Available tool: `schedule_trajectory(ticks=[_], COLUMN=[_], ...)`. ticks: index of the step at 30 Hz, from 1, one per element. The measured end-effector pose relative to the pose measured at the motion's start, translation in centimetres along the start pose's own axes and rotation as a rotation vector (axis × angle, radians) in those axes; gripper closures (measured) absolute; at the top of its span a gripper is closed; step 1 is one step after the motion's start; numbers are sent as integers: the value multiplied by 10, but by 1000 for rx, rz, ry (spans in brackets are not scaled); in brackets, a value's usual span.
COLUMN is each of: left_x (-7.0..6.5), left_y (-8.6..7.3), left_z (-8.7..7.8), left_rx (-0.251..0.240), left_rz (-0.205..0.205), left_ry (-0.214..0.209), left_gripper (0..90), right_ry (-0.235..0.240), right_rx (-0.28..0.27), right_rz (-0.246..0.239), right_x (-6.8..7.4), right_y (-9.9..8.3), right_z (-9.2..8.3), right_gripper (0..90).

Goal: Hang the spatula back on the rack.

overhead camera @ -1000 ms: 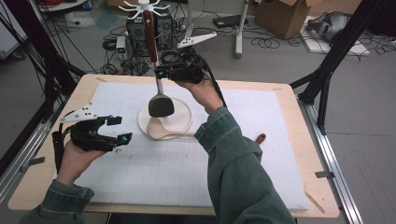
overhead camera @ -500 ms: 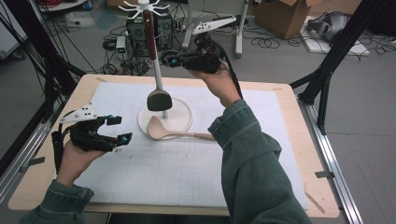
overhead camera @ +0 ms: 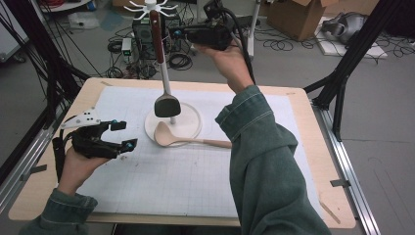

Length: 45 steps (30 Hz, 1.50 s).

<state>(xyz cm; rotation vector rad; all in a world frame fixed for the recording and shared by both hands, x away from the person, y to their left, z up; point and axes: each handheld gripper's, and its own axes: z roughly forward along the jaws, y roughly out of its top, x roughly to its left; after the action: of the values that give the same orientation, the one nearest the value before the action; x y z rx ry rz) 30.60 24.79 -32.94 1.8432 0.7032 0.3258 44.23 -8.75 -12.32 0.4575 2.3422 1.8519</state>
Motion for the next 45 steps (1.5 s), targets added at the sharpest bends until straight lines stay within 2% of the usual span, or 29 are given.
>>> schedule_trajectory(ticks=[7, 17, 32, 37, 45], left_x=[1, 0, -2, -2, -2], left_y=[0, 0, 0, 1, 1], left_z=[-2, 0, -1, -2, -2], left_rx=[-4, 1, -5, -4, -4], left_rz=[-2, 2, -2, -1, 3], left_ry=[-1, -3, -5, 0, -2], left_gripper=[199, 199, 198, 198, 198], right_ry=[3, -18, -31, -40, -77], right_rx=[-25, -30, -4, -3, -15], right_rz=[-25, -42, -77, -81, -54], right_x=[5, 8, 15, 14, 2], right_y=[13, 13, 15, 13, 10], right_z=[8, 15, 27, 17, -5], right_gripper=[899, 899, 899, 899, 899])
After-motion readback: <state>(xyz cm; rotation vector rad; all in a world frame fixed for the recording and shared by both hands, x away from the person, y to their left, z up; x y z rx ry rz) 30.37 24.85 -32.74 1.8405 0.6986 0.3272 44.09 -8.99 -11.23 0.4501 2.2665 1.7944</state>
